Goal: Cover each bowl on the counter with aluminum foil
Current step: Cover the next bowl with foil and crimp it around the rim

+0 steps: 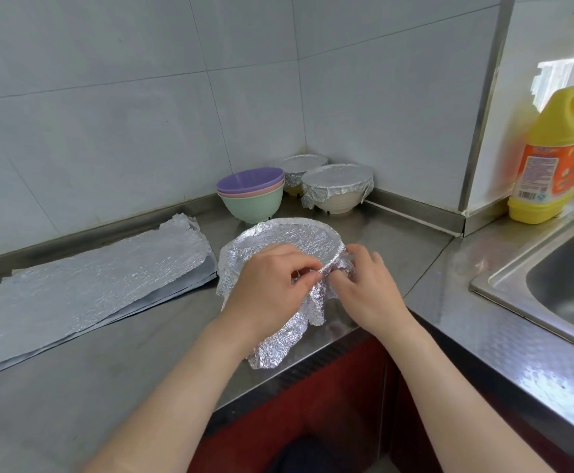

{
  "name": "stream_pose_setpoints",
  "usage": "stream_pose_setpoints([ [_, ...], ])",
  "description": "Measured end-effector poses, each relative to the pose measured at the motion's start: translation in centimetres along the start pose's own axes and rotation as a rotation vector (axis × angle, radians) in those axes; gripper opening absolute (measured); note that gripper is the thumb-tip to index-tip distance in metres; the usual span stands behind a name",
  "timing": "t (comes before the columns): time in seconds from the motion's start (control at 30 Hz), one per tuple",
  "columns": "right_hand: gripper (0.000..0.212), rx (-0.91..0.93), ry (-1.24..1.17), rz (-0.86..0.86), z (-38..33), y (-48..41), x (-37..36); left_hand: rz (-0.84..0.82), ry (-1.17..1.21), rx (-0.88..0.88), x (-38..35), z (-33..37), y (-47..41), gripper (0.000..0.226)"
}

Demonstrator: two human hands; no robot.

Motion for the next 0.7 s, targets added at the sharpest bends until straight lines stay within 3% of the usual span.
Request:
stream_pose_setpoints([
  [0.2, 0.021, 0.0, 0.056, 0.022, -0.6, -0.1, -0.5, 0.028, -0.032, -0.046, -0.3, 0.4, -0.1, 0.009],
  [0.3, 0.019, -0.05, -0.009, 0.082, -0.4, -0.3, -0.8, 0.03, -0.051, -0.063, -0.7, 0.6, -0.2, 0.012],
  [0.37, 0.02, -0.079, -0.163, 0.111, -0.5, -0.2, -0.9, 0.027, -0.072, -0.068, -0.8, 0.8, -0.3, 0.017],
  [0.47, 0.035, -0.179, -0.788, 0.14, -0.6, 0.4, -1.5, 0.033, -0.064, -0.049, -0.7, 0.6, -0.5, 0.017],
  [0.53, 0.023, -0.262, -1.091, 0.159, -0.5, 0.6, -2.5, 0.037, -0.05, -0.031, -0.7, 0.6, -0.6, 0.014],
  [0.6, 0.029, -0.288, -1.183, 0.094, -0.9, 0.6, -3.4, 0.03, -0.059, -0.013, -0.9, 0.7, -0.8, 0.012],
  [0.7, 0.042, -0.247, -1.086, 0.058, -1.5, 0.2, -3.8, -0.031, -0.089, 0.021, -1.1, 0.8, -1.3, 0.014],
])
Point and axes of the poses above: each hand's wrist, its own y-axis away from the middle knuckle, its own x-axis out of the back of the hand, z = x × y, the point moved 7 cm from there along -y, towards the middle knuckle, and after that the axes turned 10 degrees about -z, right-handed, at the moved point
